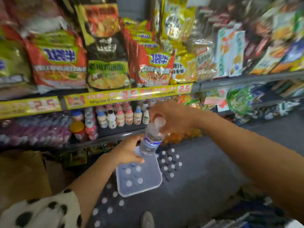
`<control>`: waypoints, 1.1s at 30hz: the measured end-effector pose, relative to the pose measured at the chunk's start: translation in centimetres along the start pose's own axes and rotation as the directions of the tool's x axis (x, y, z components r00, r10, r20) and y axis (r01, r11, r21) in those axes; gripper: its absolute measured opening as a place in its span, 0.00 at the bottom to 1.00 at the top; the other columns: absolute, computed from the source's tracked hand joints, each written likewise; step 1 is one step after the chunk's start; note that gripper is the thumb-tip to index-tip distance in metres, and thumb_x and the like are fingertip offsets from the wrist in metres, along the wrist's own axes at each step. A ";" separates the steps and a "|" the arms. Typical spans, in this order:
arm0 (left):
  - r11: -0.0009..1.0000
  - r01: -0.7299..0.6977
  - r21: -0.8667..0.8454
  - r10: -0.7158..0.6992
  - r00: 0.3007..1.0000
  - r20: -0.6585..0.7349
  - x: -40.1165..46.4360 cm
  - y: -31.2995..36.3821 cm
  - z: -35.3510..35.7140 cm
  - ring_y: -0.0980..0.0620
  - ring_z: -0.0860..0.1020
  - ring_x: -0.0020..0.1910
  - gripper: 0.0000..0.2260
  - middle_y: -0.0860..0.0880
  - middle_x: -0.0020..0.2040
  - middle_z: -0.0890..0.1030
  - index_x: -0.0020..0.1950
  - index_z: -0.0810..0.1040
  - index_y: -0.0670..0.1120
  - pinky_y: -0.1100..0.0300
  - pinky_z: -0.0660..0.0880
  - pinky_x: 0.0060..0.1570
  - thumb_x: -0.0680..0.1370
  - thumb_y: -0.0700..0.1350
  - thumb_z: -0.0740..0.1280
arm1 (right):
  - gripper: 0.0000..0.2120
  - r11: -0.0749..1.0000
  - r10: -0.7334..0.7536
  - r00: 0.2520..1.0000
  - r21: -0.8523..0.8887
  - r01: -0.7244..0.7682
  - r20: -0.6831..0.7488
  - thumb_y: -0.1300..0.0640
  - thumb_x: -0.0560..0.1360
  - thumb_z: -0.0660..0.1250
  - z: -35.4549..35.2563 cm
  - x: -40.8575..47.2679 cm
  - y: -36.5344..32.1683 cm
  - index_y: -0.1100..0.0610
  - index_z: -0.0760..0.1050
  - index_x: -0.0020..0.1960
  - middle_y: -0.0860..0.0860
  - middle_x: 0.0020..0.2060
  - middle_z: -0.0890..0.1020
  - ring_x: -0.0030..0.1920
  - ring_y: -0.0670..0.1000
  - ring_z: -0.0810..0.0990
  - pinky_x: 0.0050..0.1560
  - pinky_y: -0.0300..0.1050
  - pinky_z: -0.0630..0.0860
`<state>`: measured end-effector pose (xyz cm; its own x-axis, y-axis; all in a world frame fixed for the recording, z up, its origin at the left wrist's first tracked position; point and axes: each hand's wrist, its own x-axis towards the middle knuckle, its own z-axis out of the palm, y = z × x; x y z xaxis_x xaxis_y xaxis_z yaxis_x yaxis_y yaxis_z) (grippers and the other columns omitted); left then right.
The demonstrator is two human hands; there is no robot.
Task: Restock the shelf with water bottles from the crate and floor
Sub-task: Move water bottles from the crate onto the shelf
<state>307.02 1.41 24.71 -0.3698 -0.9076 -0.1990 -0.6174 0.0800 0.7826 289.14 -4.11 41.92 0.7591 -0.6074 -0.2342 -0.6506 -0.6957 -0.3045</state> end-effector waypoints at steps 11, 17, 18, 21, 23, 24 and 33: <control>0.973 -0.165 -0.158 0.129 0.967 -0.219 -6.1 15.1 -11.3 0.66 0.81 0.41 0.18 0.60 0.41 0.85 0.49 0.81 0.53 0.70 0.75 0.41 0.63 0.41 0.81 | 0.14 0.998 -0.053 0.983 -0.031 0.048 -0.178 0.65 0.63 0.76 -18.7 -6.5 -10.1 0.54 0.79 0.46 0.46 0.37 0.80 0.33 0.36 0.74 0.33 0.31 0.69; 0.966 -0.230 -0.120 0.174 0.917 -0.360 -7.6 22.6 -17.5 0.63 0.82 0.40 0.16 0.59 0.40 0.85 0.44 0.82 0.52 0.68 0.77 0.43 0.62 0.39 0.81 | 0.18 0.989 0.025 0.903 0.145 0.042 -0.428 0.63 0.70 0.74 -25.3 -9.0 -12.0 0.61 0.73 0.58 0.57 0.48 0.81 0.41 0.49 0.78 0.42 0.44 0.75; 0.965 -0.236 -0.113 0.178 0.909 -0.377 -7.8 23.8 -18.3 0.61 0.83 0.40 0.15 0.57 0.40 0.85 0.43 0.83 0.51 0.65 0.78 0.44 0.62 0.40 0.82 | 0.18 0.987 0.035 0.906 0.159 0.036 -0.423 0.60 0.71 0.74 -26.0 -9.3 -12.1 0.60 0.73 0.58 0.57 0.49 0.81 0.43 0.50 0.79 0.43 0.45 0.76; 0.961 -0.259 -0.101 0.203 0.900 -0.386 -7.8 27.6 -20.6 0.58 0.83 0.38 0.12 0.54 0.38 0.85 0.41 0.83 0.48 0.63 0.78 0.44 0.62 0.43 0.81 | 0.20 0.993 0.062 0.909 0.116 -0.016 -0.412 0.51 0.70 0.74 -28.2 -10.5 -12.8 0.60 0.72 0.54 0.58 0.48 0.81 0.43 0.52 0.79 0.44 0.49 0.78; 0.959 -0.261 -0.107 0.201 0.899 -0.388 -7.2 29.8 -22.1 0.53 0.83 0.41 0.19 0.51 0.40 0.85 0.44 0.83 0.44 0.53 0.79 0.51 0.59 0.50 0.83 | 0.20 0.996 0.056 0.886 0.093 -0.015 -0.460 0.48 0.70 0.74 -29.7 -11.0 -13.2 0.61 0.70 0.47 0.59 0.43 0.82 0.39 0.51 0.80 0.39 0.47 0.77; 0.957 -0.273 -0.096 0.216 0.894 -0.393 -6.8 31.0 -22.7 0.50 0.82 0.42 0.28 0.48 0.42 0.85 0.47 0.82 0.40 0.47 0.77 0.55 0.55 0.54 0.83 | 0.19 0.995 0.056 0.866 0.097 -0.009 -0.496 0.47 0.70 0.74 -30.5 -11.2 -13.2 0.60 0.69 0.43 0.57 0.40 0.82 0.36 0.49 0.81 0.35 0.42 0.76; 0.964 -0.262 0.053 0.262 0.884 -0.387 0.6 41.9 -29.3 0.57 0.80 0.33 0.11 0.54 0.31 0.81 0.38 0.78 0.47 0.60 0.78 0.37 0.65 0.45 0.80 | 0.12 0.989 0.054 0.722 0.135 0.055 -0.690 0.54 0.71 0.73 -41.4 -11.1 -7.4 0.64 0.77 0.44 0.60 0.41 0.83 0.41 0.58 0.84 0.45 0.50 0.83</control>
<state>301.27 -7.84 74.64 -0.2197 -0.9410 0.2575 -0.5345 0.3369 0.7751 284.61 -8.13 85.00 0.4979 -0.7406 0.4512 -0.5989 -0.6699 -0.4387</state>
